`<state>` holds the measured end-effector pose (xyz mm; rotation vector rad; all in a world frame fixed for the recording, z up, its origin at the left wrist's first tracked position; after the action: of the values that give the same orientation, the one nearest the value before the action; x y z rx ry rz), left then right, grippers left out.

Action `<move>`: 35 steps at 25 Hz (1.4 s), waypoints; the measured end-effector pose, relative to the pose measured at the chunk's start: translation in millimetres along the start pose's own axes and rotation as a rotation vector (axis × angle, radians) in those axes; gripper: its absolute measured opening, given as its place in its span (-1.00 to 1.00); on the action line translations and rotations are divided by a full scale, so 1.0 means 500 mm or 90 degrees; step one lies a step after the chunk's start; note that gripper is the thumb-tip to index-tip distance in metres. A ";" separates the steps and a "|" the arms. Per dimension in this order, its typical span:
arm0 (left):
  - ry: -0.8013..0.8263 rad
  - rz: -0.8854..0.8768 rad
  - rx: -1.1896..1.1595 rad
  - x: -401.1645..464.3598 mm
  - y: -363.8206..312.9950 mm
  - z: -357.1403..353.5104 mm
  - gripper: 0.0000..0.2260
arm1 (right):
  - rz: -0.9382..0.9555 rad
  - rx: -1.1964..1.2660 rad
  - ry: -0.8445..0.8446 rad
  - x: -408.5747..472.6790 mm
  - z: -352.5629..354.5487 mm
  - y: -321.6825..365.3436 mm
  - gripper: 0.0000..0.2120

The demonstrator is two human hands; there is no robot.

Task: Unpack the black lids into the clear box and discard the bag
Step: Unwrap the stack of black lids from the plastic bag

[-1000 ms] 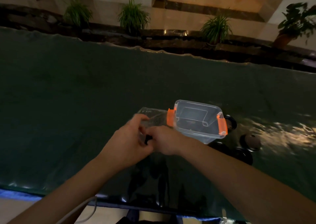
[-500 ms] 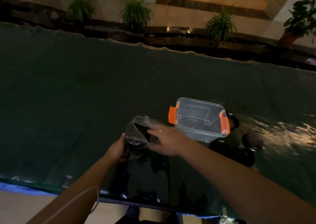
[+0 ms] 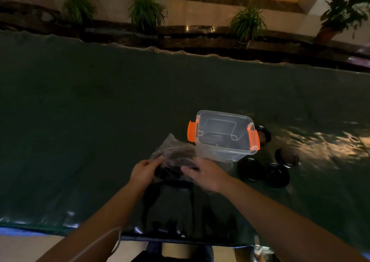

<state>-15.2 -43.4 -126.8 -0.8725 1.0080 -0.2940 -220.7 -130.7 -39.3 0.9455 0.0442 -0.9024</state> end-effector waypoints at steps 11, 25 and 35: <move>-0.035 -0.108 0.112 -0.014 -0.027 -0.014 -0.80 | -0.082 0.507 -0.135 -0.016 -0.053 -0.101 -0.72; 0.060 -0.446 0.128 -0.177 -0.203 -0.067 -0.85 | -0.143 1.039 -0.122 -0.024 -0.103 -0.158 -0.61; 0.116 -0.692 0.247 -0.332 -0.307 -0.107 -0.85 | -0.047 1.275 0.004 -0.005 -0.124 -0.114 -0.36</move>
<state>-122.1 -70.6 77.6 -0.9727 0.5161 -1.4565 -240.4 -99.4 -114.8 2.7683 -0.9978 -0.8150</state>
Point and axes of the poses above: each hand's wrist, its own x-axis towards the middle knuckle, its own z-axis out of the back of the hand, y = z × x, the point moved 9 cm from there along x, towards the middle knuckle, and after that the axes turned 1 degree about -x, right-handed, at the moved point
